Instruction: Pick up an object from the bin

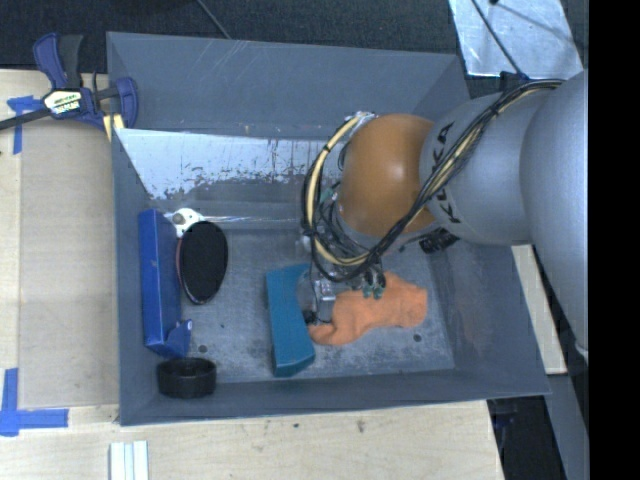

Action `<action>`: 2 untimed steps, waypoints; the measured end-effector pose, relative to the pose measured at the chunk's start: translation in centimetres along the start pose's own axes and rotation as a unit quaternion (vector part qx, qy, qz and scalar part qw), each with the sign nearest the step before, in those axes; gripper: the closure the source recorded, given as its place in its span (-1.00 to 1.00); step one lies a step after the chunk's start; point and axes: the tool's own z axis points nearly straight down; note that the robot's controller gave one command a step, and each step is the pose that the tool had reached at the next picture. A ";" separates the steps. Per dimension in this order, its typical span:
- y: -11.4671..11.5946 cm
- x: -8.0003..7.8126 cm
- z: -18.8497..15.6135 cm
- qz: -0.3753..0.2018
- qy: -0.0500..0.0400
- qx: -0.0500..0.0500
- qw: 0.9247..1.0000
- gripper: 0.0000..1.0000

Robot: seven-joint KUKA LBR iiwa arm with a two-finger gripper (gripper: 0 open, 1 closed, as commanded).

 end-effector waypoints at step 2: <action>-1.1 6.6 0.5 0.024 -0.002 -0.001 1.000 1.00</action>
Offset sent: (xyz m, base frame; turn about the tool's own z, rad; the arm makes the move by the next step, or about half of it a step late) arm -0.0367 -0.0166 -0.0059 0.1027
